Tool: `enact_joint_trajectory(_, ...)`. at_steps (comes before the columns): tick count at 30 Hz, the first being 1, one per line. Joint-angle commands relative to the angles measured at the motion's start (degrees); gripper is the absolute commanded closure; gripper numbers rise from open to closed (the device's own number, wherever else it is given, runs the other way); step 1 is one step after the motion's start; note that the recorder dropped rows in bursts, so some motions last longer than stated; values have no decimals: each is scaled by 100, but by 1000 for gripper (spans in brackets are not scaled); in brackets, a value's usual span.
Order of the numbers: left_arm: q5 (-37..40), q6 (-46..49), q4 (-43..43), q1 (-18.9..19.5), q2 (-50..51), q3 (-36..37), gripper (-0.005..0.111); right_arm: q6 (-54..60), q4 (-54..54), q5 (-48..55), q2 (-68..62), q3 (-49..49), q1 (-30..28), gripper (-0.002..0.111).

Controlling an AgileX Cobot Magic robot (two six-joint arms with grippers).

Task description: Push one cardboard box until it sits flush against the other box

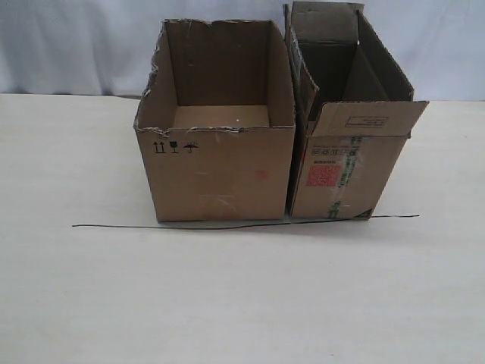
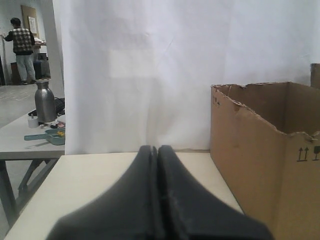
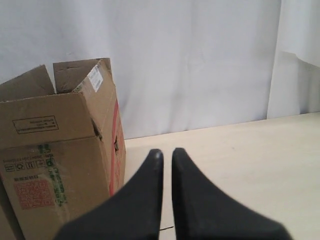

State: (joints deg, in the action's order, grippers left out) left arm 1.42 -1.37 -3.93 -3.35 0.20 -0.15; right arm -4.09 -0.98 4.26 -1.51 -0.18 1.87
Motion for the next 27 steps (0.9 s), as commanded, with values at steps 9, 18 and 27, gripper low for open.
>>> enact_joint_trajectory(9, -54, -22, 8, 1, -20, 15, 107, -166, 98, 18, 151, 18, 28, 103)
enact_joint_trajectory(18, -54, -22, 8, 1, -20, 15, 107, -166, 98, 20, 151, 18, 28, 103)
enact_joint_trajectory(27, -54, -22, 8, 1, -20, 15, 107, -166, 98, 20, 151, 18, 28, 103)
